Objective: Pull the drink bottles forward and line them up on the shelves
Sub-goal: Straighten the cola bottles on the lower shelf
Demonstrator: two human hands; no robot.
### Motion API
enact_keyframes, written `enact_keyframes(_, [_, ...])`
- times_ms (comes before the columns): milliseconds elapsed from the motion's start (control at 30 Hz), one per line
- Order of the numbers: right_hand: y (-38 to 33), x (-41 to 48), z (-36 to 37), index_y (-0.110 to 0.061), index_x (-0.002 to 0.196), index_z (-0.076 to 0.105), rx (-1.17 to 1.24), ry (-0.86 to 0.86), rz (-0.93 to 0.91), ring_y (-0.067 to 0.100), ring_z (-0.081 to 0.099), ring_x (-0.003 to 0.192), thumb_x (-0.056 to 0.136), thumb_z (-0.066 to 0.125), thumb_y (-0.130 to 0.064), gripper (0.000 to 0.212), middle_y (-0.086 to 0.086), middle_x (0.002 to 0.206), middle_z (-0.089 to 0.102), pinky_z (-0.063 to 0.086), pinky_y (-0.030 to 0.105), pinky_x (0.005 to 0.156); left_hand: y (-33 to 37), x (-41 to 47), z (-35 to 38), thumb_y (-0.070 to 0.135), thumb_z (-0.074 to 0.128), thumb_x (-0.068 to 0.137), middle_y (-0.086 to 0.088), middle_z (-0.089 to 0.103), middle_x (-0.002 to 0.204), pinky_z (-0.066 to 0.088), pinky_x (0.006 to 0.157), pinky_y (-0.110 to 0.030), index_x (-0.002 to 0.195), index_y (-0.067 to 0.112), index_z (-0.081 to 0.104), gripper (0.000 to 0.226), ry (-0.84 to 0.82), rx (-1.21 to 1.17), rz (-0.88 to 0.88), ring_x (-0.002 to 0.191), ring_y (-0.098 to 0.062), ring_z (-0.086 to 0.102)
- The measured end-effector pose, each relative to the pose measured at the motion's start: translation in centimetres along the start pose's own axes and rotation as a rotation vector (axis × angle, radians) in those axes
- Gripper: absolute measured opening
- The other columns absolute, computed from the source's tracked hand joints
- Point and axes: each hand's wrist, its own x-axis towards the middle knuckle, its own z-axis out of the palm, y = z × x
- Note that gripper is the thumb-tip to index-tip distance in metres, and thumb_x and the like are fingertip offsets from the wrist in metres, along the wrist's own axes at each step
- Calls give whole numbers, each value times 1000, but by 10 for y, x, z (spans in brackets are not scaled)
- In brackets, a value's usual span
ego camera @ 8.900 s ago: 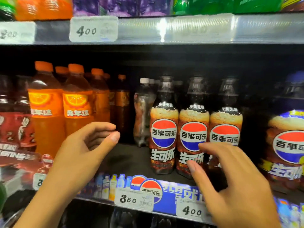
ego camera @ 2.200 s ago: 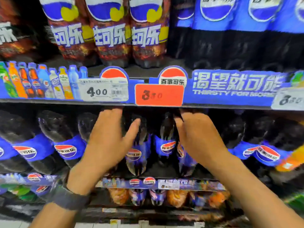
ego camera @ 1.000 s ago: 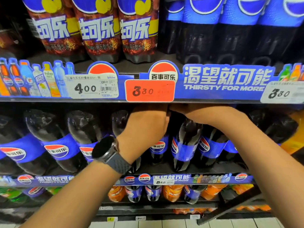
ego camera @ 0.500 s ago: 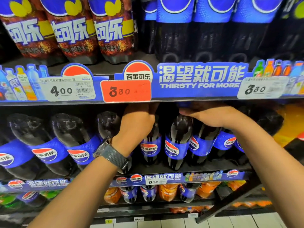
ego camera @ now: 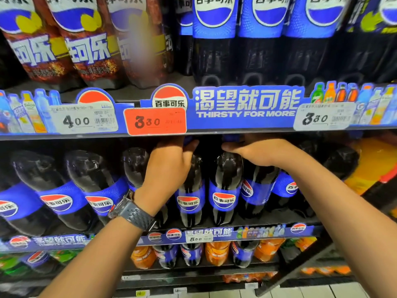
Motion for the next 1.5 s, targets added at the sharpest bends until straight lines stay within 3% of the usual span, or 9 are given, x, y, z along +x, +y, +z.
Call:
enact_keyframes(233, [-7,-4,8,-22,137,42,-41,69,-10,24,41,128,89,54,-53,58,2,140,45,36,33,105,1,3,5,26,60,92,-16,59,121,43,89,-41,126,8,55,39,10,7,-20,110,-37,51])
enact_keyframes(367, [-12,-11,11,-17,119,51,-158,15,45,27,51,117,93,45,-53,45,6,115,57,44,34,89,5,1,5,23,61,91,-19,61,113,43,82,-40,121,6,57,35,25,36,-16,103,-39,54])
enact_keyframes(500, [-4,-37,9,-17,126,53,-57,373,-166,23,52,109,92,56,-40,41,4,122,59,44,28,86,8,-3,2,24,61,89,-21,62,105,48,69,-43,111,5,60,29,35,153,39,90,-43,56])
enact_keyframes(633, [36,-69,-4,-7,101,64,-220,674,-154,38,59,82,87,64,-16,16,16,87,67,32,24,67,11,-9,0,37,62,87,-11,60,65,40,47,-34,77,11,58,28,-18,289,191,58,-35,56])
enact_keyframes(833, [65,-70,-16,-28,72,52,-58,544,42,4,58,59,84,66,-37,20,-12,58,55,35,19,52,23,-24,16,39,61,86,-8,54,81,40,65,-38,107,14,54,33,22,256,230,74,-33,52])
enact_keyframes(933, [64,-48,-14,-26,122,53,-65,429,115,16,59,104,81,59,-57,51,2,115,63,49,34,82,40,-25,23,38,59,90,-6,53,83,43,68,-38,117,13,51,37,29,218,249,76,-30,51])
enact_keyframes(1033, [70,-26,-13,-32,144,31,-130,326,152,20,33,138,75,46,-76,83,-6,151,35,38,40,106,61,-20,33,45,61,86,-7,54,80,45,66,-35,109,12,52,41,12,179,186,73,-29,51])
enact_keyframes(1300, [77,-14,-14,-35,132,50,-70,420,-118,18,42,131,77,55,-68,65,-9,140,49,35,37,108,80,-8,67,45,72,77,-15,50,128,46,87,-40,137,12,38,76,-81,88,-58,110,-37,49])
enact_keyframes(1500, [85,-14,-38,-30,119,56,246,-129,-90,10,54,111,85,62,-51,41,-13,117,56,39,23,92,77,-5,67,42,75,74,-9,49,130,45,91,-37,133,19,42,72,-48,44,-79,116,-30,46])
